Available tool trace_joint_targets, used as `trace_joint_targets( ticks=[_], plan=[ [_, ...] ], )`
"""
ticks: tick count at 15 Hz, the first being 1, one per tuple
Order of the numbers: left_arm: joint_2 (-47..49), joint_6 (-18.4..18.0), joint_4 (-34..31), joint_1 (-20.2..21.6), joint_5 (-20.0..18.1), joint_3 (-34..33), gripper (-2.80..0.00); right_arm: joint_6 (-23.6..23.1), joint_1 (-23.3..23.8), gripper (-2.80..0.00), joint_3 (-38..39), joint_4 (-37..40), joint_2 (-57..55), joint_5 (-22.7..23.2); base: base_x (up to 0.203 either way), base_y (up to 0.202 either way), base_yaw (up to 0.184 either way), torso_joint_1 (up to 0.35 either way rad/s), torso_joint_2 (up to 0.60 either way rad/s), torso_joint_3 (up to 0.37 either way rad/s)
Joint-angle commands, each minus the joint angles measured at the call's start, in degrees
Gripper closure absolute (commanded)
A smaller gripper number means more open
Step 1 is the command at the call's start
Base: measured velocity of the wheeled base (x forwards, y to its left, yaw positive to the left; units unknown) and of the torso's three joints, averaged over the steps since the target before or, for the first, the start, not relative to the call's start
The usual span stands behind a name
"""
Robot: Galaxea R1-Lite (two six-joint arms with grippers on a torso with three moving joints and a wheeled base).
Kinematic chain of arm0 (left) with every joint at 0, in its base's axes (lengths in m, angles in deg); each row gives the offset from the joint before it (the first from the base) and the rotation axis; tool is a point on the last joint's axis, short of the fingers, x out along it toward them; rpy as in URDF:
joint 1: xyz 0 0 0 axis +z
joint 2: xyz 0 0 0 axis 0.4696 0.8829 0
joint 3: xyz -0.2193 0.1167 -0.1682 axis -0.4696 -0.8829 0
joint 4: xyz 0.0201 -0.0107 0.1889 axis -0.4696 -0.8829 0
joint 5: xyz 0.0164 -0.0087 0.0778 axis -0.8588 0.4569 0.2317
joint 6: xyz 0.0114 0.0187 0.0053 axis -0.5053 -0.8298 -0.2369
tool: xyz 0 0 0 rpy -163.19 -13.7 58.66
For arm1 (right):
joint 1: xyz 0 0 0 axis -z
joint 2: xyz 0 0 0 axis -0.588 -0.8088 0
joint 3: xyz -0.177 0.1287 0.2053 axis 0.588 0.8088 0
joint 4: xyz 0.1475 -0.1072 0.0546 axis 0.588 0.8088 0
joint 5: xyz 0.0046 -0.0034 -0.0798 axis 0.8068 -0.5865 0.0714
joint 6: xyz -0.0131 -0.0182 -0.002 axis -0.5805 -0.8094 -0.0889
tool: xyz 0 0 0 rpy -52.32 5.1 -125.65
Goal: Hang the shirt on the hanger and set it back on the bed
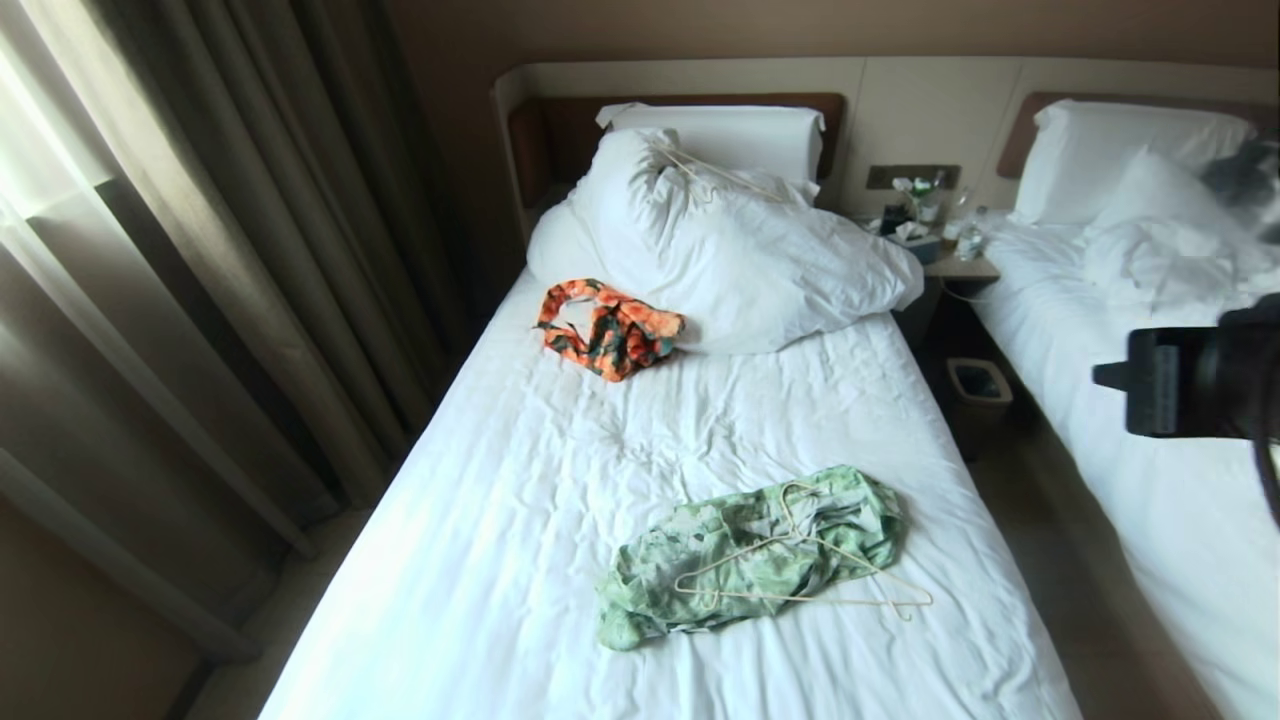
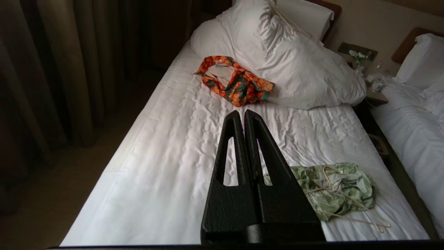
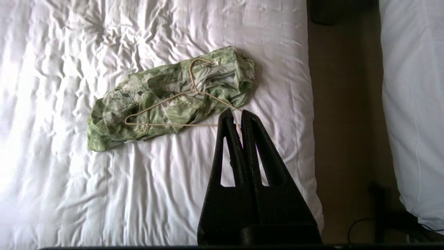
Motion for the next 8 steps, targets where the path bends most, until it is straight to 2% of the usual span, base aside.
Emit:
trace_joint_targets(
  ticks=[1,4,8],
  plan=[
    [-2.77,-0.81,-0.98,0.04,0.03,-0.98,0.00,0.47,-0.33,0.00,7.28,0.02,13.35,-1.84,0.000,0.000,0.000,0.000,0.00,0.000],
    [-6.83,-6.92,-1.98,0.04,-0.04,-6.47,0.00,0.66,-0.37,0.00,11.09,0.19,20.32,-3.13,0.000,0.000,0.000,0.000,0.00,0.000],
    [-7.17,-9.03,-1.54,0.04,-0.10,-10.55,0.00,0.38,-0.29,0.00,15.46,0.36,27.74,-3.34,0.000,0.000,0.000,0.000,0.00,0.000]
  ],
)
